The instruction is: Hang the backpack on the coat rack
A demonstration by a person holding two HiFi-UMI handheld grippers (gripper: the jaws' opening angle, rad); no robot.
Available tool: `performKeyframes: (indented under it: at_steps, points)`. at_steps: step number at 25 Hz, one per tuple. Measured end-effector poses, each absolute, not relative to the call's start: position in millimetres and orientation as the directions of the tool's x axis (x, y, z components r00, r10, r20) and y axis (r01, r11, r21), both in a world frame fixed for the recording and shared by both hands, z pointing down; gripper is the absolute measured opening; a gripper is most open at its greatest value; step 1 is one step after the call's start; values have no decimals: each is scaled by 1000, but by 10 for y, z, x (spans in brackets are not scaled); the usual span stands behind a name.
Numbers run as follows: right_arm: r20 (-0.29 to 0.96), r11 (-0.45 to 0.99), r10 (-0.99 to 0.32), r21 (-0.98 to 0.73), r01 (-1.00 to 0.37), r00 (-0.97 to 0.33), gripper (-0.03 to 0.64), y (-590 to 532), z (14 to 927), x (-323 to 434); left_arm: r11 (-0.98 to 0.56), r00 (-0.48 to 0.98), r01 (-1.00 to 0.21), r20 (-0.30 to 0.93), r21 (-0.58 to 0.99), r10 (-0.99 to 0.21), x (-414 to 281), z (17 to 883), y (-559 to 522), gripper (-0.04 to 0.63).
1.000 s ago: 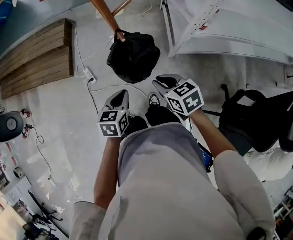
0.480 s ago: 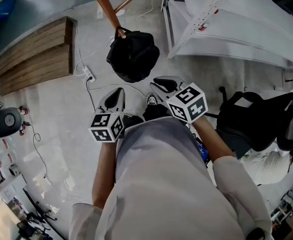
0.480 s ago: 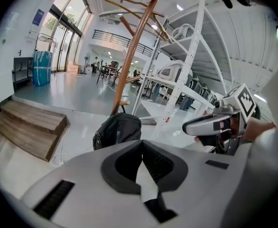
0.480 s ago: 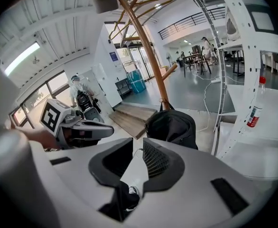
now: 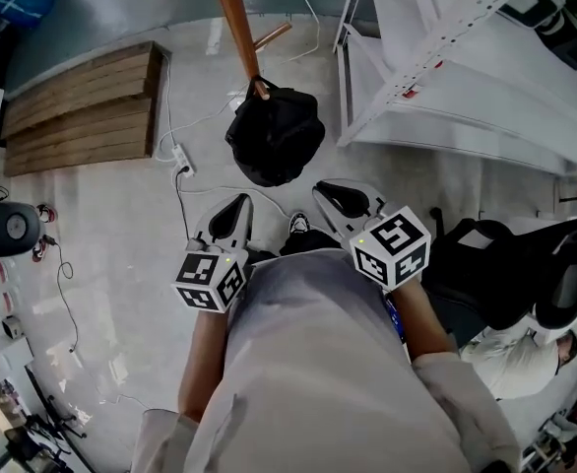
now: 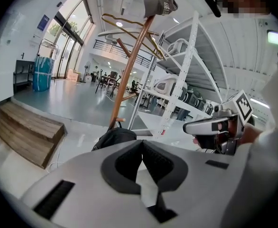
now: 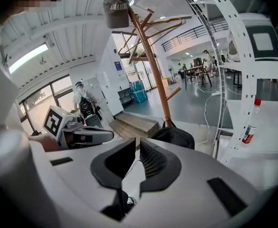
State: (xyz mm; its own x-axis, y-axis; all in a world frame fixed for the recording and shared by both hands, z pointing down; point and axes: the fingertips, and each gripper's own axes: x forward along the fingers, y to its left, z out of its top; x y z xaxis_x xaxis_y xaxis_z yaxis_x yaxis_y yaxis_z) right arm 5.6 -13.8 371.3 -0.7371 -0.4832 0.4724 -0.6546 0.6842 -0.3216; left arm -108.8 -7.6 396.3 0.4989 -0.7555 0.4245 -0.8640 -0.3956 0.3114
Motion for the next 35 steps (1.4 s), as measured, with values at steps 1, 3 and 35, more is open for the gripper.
performKeyframes:
  at_steps: [1, 3, 35]
  points:
    - [461, 686, -488, -323, -652, -741, 35, -134, 3656, 50, -402, 504, -861, 418, 311, -755, -1086, 3924, -72, 9]
    - [443, 690, -496, -321, -649, -747, 34, -131, 3550, 48, -415, 510, -858, 402, 302, -761, -1081, 3830, -77, 9]
    - [345, 696, -566, -287, -658, -749, 9, -245, 3067, 277, -368, 418, -906, 309, 208, -854, -1183, 3188, -247, 9]
